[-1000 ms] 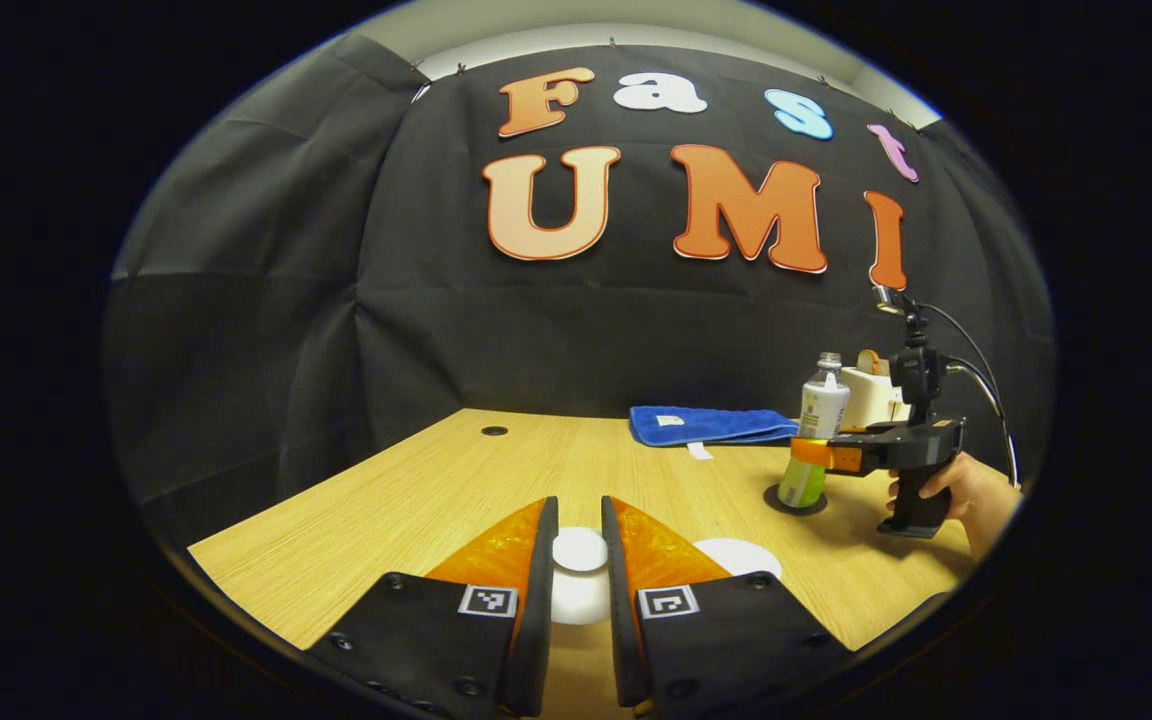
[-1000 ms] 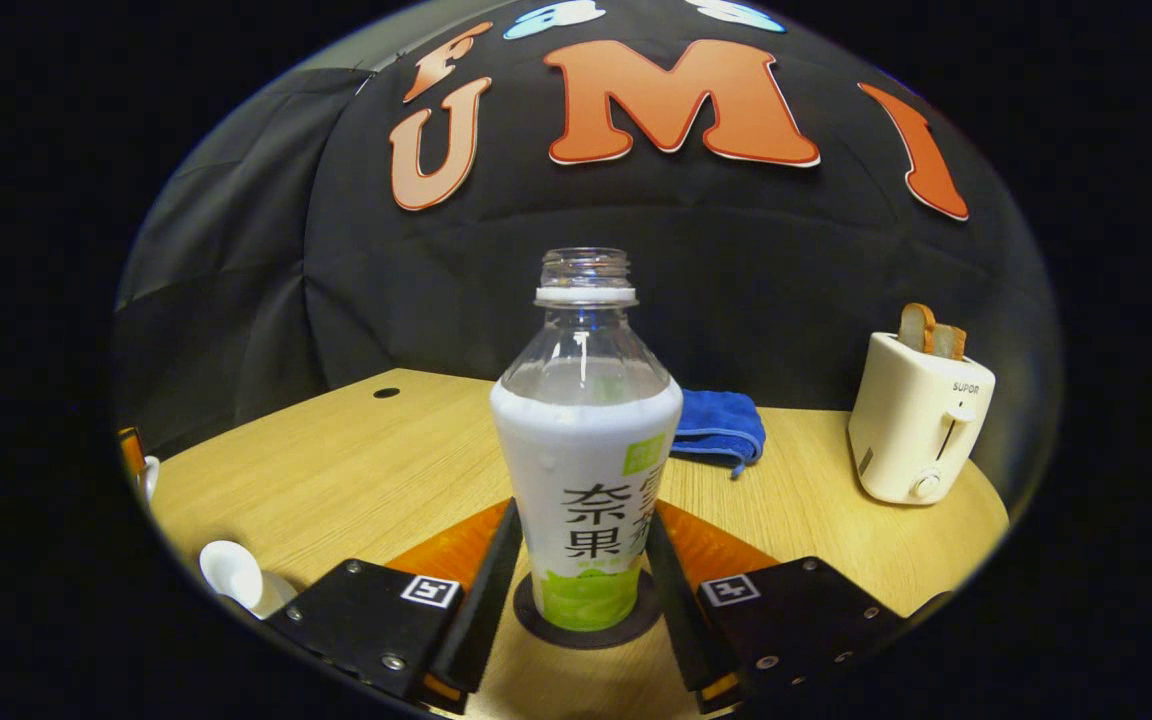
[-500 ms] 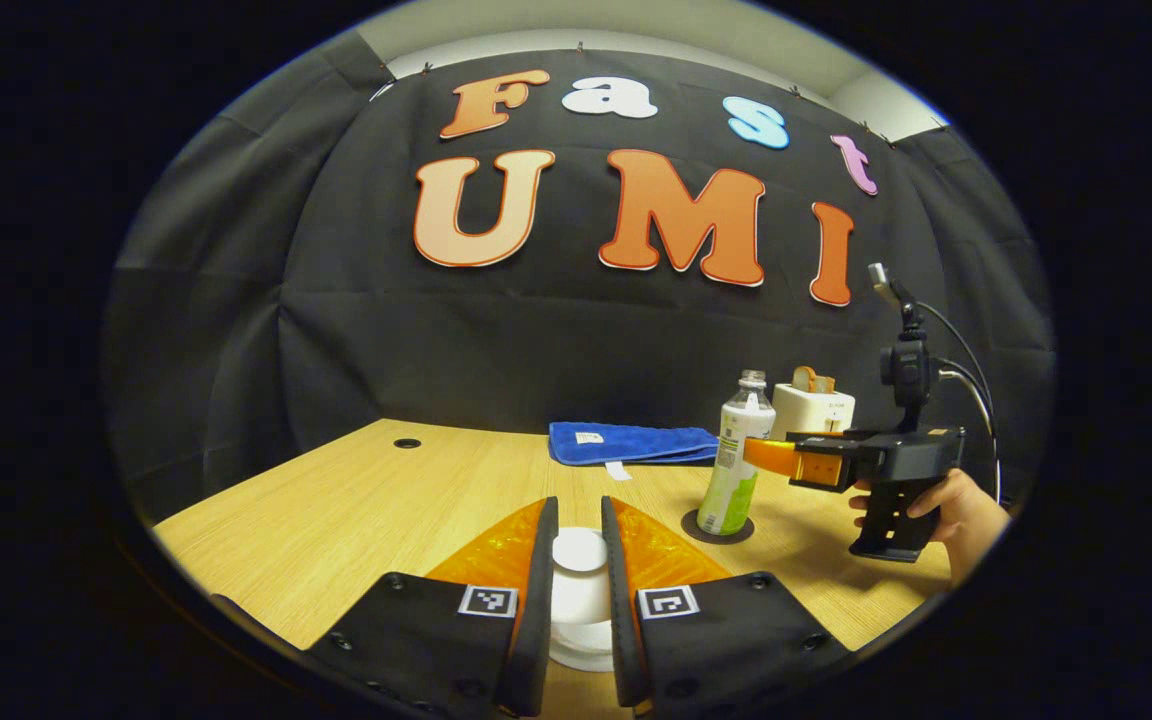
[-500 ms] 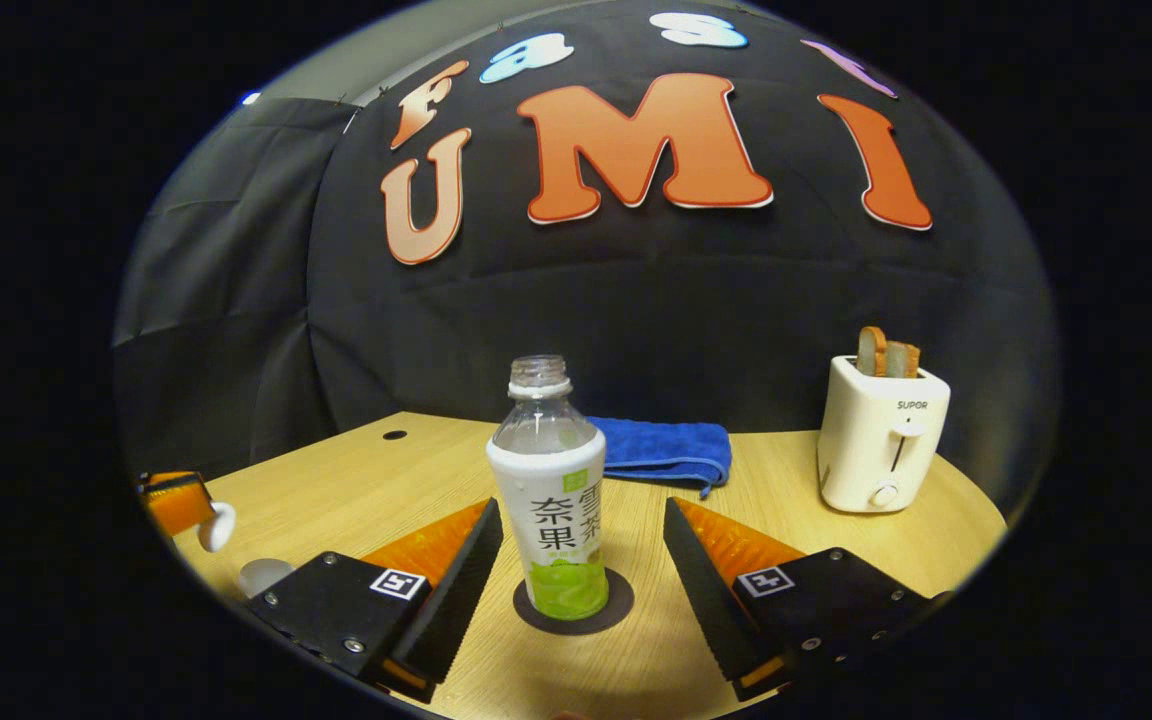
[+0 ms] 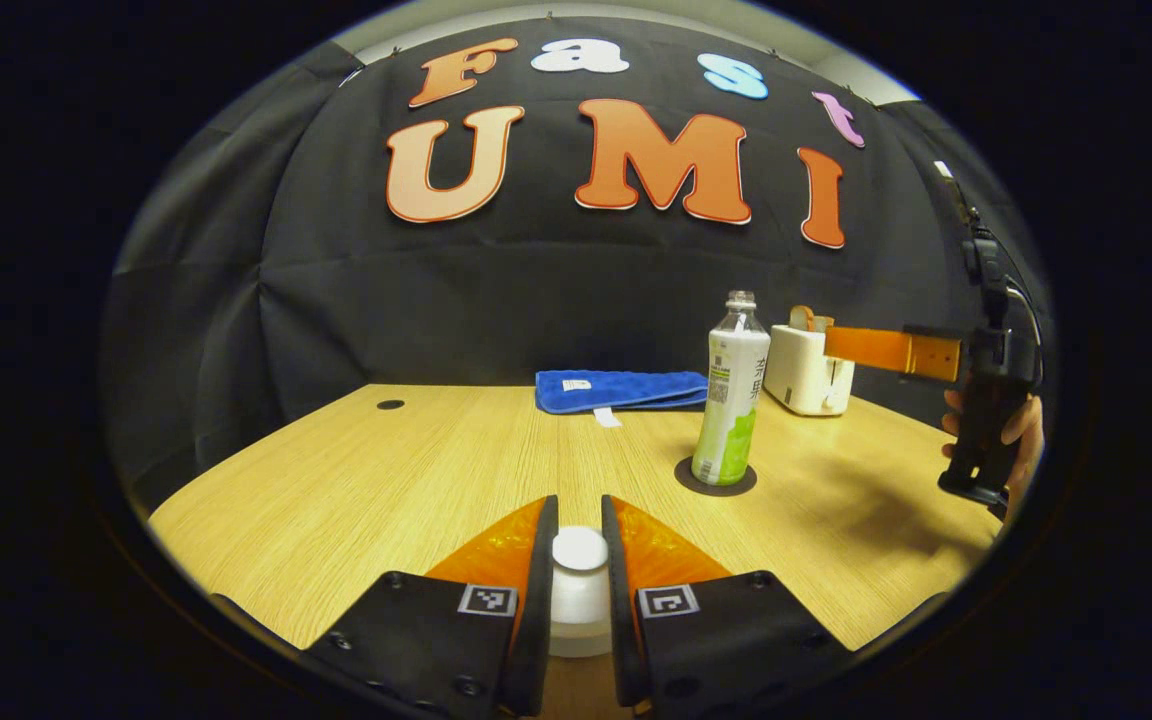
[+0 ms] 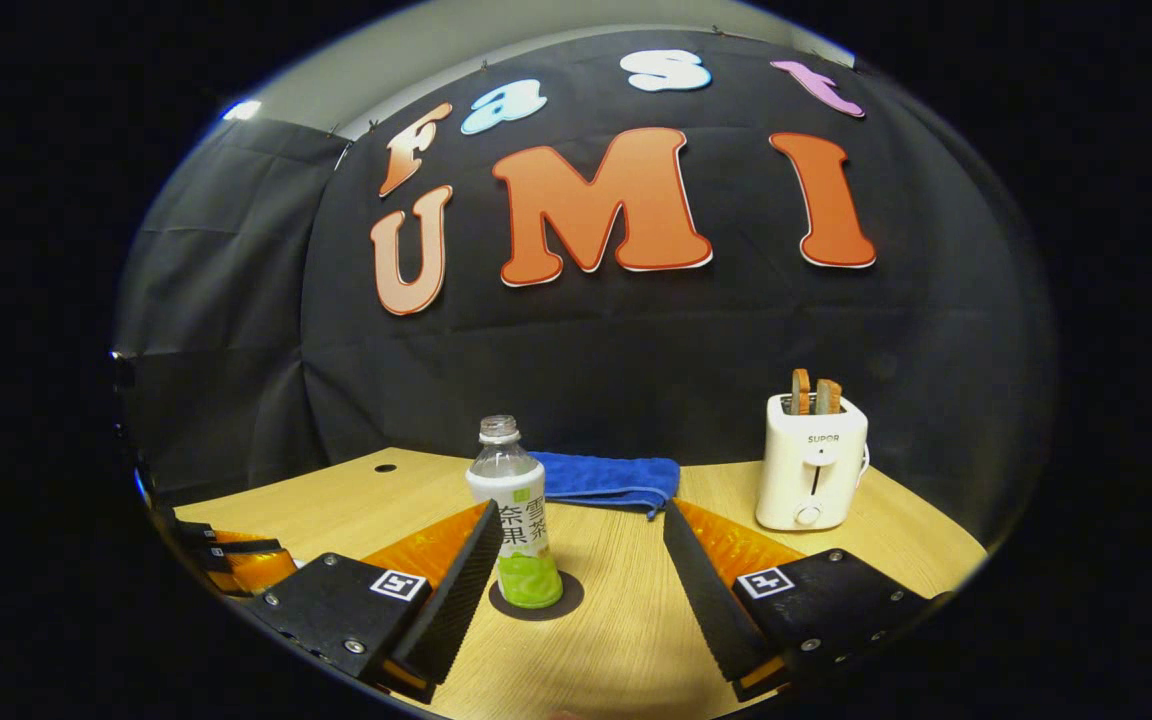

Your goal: Open the teacup lid with one hand, grasp the water bottle and pour water into the teacup with the other hand; after pouring, place the water bottle on the coaster and then close the teacup lid.

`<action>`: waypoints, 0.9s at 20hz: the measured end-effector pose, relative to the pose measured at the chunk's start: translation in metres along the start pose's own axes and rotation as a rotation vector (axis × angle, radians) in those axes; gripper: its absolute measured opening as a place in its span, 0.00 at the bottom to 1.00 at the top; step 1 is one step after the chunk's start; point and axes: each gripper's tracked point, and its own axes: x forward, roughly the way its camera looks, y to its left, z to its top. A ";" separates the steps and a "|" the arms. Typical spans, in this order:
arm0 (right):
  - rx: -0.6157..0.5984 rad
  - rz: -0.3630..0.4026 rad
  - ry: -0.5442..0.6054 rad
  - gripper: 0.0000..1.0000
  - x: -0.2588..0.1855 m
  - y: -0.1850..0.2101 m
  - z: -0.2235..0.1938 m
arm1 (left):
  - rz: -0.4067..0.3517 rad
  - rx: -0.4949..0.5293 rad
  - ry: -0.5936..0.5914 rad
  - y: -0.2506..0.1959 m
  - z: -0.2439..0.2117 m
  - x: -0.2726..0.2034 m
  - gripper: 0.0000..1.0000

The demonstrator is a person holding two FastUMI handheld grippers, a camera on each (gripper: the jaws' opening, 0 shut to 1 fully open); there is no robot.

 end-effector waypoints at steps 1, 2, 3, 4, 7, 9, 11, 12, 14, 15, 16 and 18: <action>0.002 -0.002 -0.007 0.97 -0.003 -0.002 0.001 | 0.007 0.003 0.011 0.002 -0.003 0.001 0.30; 0.003 -0.002 -0.010 0.97 -0.006 -0.003 0.003 | 0.017 0.008 0.020 0.004 -0.007 0.000 0.30; 0.002 -0.001 -0.013 0.97 -0.009 -0.004 0.004 | 0.017 0.015 0.021 0.003 -0.009 -0.001 0.30; -0.001 0.002 -0.017 0.97 -0.012 -0.003 0.006 | 0.018 0.023 0.012 0.004 -0.005 0.000 0.30; -0.003 0.001 -0.033 0.97 -0.023 -0.002 0.012 | 0.028 0.040 -0.004 0.007 0.002 -0.006 0.44; -0.016 -0.008 -0.031 0.97 -0.032 0.000 0.014 | 0.040 0.041 -0.049 0.009 0.022 -0.012 0.68; -0.041 -0.015 -0.060 0.97 -0.043 0.005 0.025 | 0.059 0.041 -0.102 0.012 0.047 -0.017 0.78; -0.049 -0.019 -0.073 0.97 -0.049 0.007 0.031 | 0.066 0.034 -0.126 0.013 0.060 -0.020 0.83; -0.061 -0.027 -0.092 0.96 -0.060 0.012 0.042 | 0.044 0.024 -0.147 0.006 0.082 -0.025 0.94; -0.069 -0.029 -0.099 0.96 -0.066 0.014 0.047 | 0.035 0.019 -0.158 0.003 0.095 -0.031 0.94; -0.084 -0.038 -0.104 0.96 -0.071 0.016 0.053 | 0.032 0.015 -0.177 0.002 0.110 -0.035 0.92; -0.125 -0.045 -0.115 0.97 -0.085 0.021 0.064 | 0.031 0.007 -0.230 0.000 0.141 -0.049 0.95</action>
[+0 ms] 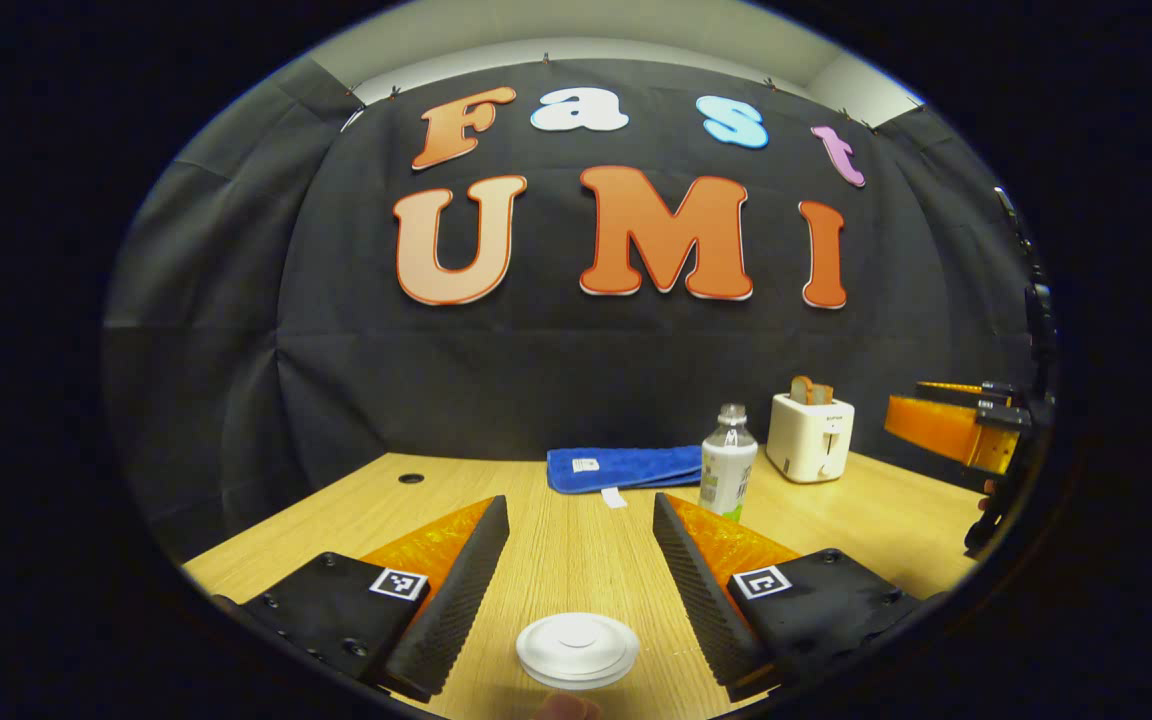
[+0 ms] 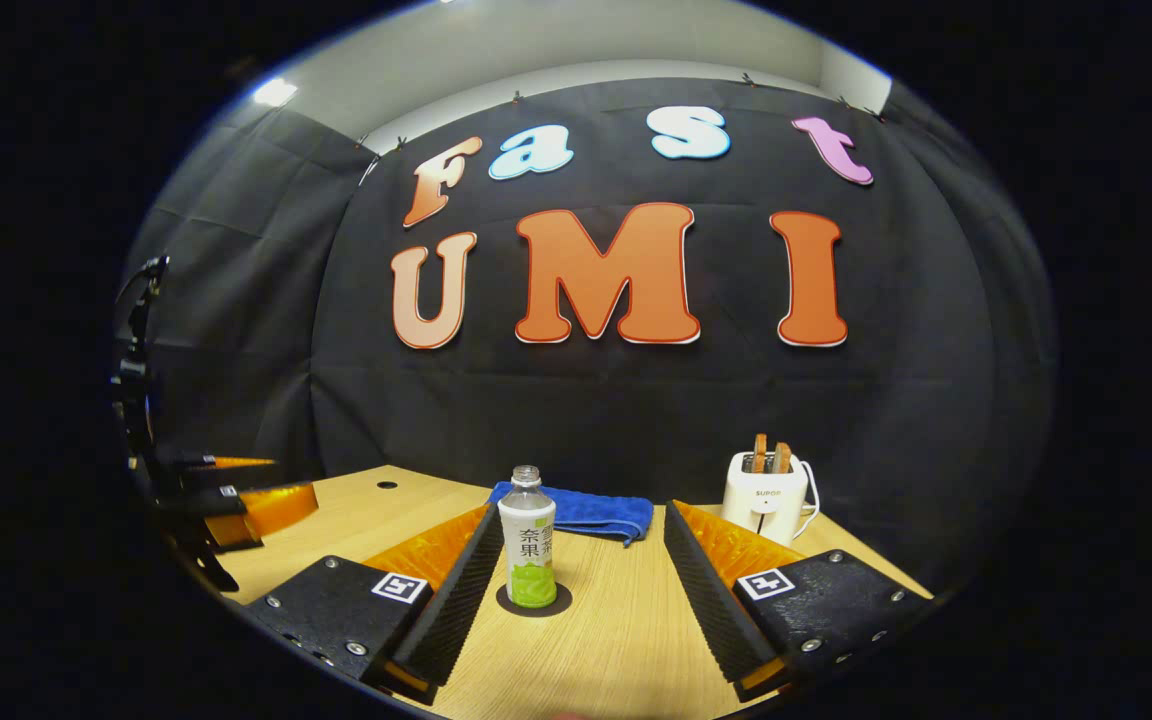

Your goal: Open the teacup lid with one hand, grasp the water bottle and pour water into the teacup with the other hand; after pouring, place the water bottle on the coaster and then close the teacup lid.

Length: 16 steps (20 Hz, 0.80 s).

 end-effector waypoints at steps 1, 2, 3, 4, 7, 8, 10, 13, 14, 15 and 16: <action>-0.018 -0.004 -0.011 0.97 -0.006 0.002 0.009 | 0.007 -0.003 -0.022 0.001 0.014 -0.004 0.97; -0.035 -0.001 -0.026 0.97 -0.011 0.005 0.018 | 0.015 -0.005 -0.044 0.003 0.028 -0.009 0.95; -0.051 -0.006 -0.038 0.96 -0.016 0.007 0.024 | 0.021 -0.009 -0.057 0.005 0.038 -0.012 0.98; -0.065 -0.012 -0.043 0.96 -0.019 0.007 0.029 | 0.021 -0.016 -0.070 0.005 0.048 -0.015 0.95; -0.059 -0.029 -0.033 0.97 -0.032 0.013 0.035 | 0.039 -0.014 -0.104 0.012 0.071 -0.026 0.98; -0.057 -0.022 -0.043 0.96 -0.035 0.018 0.039 | 0.050 0.000 -0.111 0.016 0.075 -0.030 0.98; -0.059 -0.015 -0.067 0.96 -0.039 0.021 0.045 | 0.065 0.005 -0.118 0.019 0.075 -0.034 0.98; -0.070 -0.022 -0.099 0.96 -0.042 0.022 0.051 | 0.056 -0.008 -0.118 0.018 0.072 -0.036 0.98; -0.078 -0.024 -0.107 0.96 -0.043 0.022 0.051 | 0.058 -0.008 -0.122 0.019 0.072 -0.037 0.98; -0.087 -0.026 -0.115 0.96 -0.044 0.023 0.052 | 0.066 -0.010 -0.131 0.022 0.074 -0.038 0.98; -0.094 -0.031 -0.115 0.96 -0.044 0.023 0.052 | 0.075 -0.020 -0.140 0.024 0.075 -0.039 1.00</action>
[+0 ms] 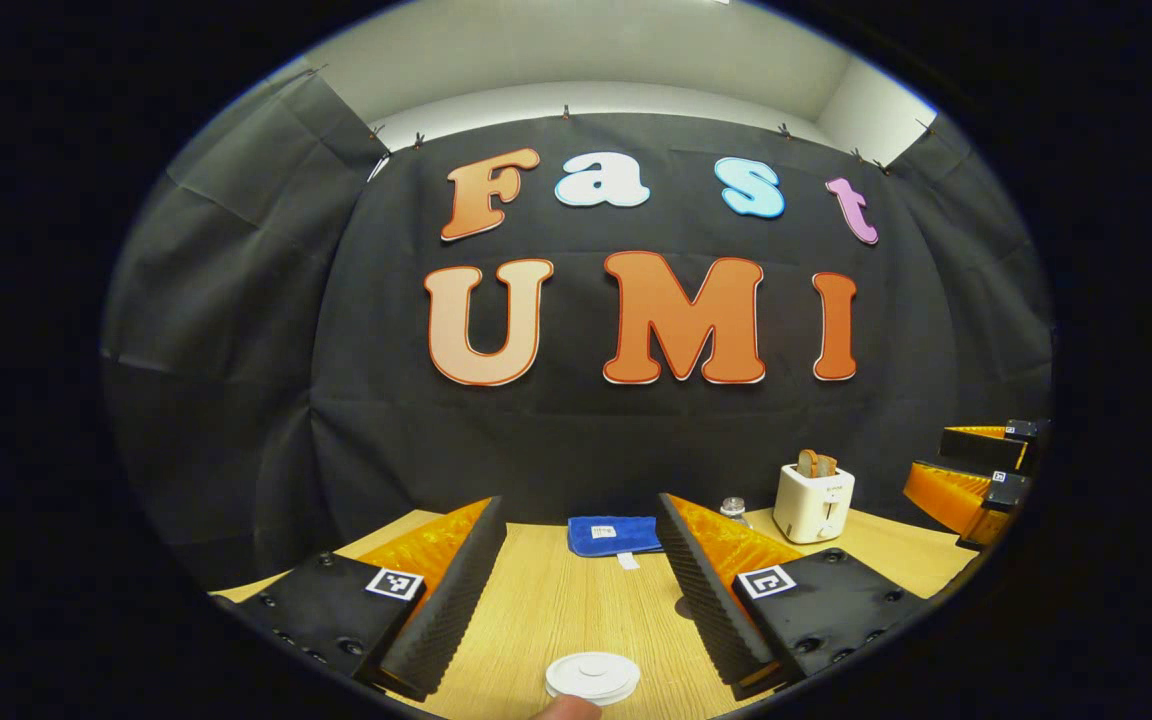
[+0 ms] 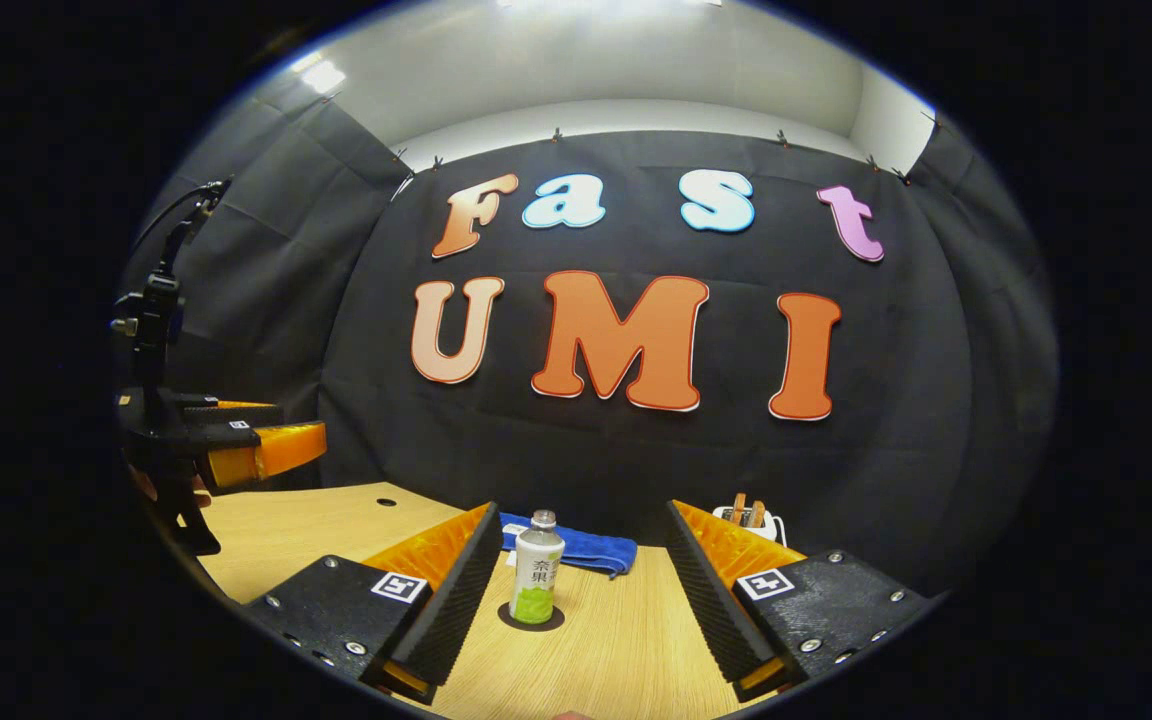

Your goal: Open the teacup lid with one hand, grasp the water bottle and pour water into the teacup with the other hand; after pouring, place the water bottle on the coaster and then close the teacup lid.

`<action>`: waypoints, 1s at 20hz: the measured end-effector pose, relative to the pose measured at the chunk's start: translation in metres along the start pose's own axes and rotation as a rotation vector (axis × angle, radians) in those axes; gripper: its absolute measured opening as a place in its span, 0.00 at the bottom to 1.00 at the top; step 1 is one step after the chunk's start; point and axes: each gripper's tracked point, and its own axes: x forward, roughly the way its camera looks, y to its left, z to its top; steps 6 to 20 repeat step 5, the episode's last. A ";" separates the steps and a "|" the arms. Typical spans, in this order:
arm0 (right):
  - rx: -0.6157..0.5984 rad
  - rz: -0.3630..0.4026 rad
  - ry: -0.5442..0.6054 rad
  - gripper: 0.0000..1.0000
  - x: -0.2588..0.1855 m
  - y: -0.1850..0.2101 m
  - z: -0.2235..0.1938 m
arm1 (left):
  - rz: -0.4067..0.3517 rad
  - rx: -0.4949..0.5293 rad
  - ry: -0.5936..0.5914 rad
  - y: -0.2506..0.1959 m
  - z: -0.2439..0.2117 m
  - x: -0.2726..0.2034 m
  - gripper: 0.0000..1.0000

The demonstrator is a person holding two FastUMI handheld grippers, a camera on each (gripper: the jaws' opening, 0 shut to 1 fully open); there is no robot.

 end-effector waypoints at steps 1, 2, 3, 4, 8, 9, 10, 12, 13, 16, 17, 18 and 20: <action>-0.005 0.001 0.000 0.96 -0.001 0.001 -0.001 | -0.001 -0.010 -0.005 -0.001 0.001 -0.001 0.98; -0.005 0.006 -0.003 0.97 -0.001 0.004 -0.001 | -0.004 -0.011 -0.005 -0.003 0.000 -0.002 0.98; -0.005 0.008 -0.004 0.97 -0.001 0.005 0.000 | -0.002 -0.008 -0.005 -0.002 -0.001 -0.001 0.98; -0.002 0.008 -0.004 0.97 0.000 0.004 -0.001 | -0.001 -0.004 -0.004 -0.001 -0.002 -0.002 1.00; 0.001 0.008 -0.005 0.97 0.001 0.004 -0.001 | 0.000 -0.002 -0.005 -0.002 -0.002 -0.001 1.00; 0.001 0.008 -0.005 0.97 0.001 0.004 -0.001 | 0.000 -0.002 -0.005 -0.002 -0.002 -0.001 1.00; 0.001 0.008 -0.005 0.97 0.001 0.004 -0.001 | 0.000 -0.002 -0.005 -0.002 -0.002 -0.001 1.00; 0.001 0.008 -0.005 0.97 0.001 0.004 -0.001 | 0.000 -0.002 -0.005 -0.002 -0.002 -0.001 1.00; 0.001 0.008 -0.005 0.97 0.001 0.004 -0.001 | 0.000 -0.002 -0.005 -0.002 -0.002 -0.001 1.00; 0.001 0.008 -0.005 0.97 0.001 0.004 -0.001 | 0.000 -0.002 -0.005 -0.002 -0.002 -0.001 1.00; 0.001 0.008 -0.005 0.97 0.001 0.004 -0.001 | 0.000 -0.002 -0.005 -0.002 -0.002 -0.001 1.00; 0.001 0.008 -0.005 0.97 0.001 0.004 -0.001 | 0.000 -0.002 -0.005 -0.002 -0.002 -0.001 1.00; 0.001 0.008 -0.005 0.97 0.001 0.004 -0.001 | 0.000 -0.002 -0.005 -0.002 -0.002 -0.001 1.00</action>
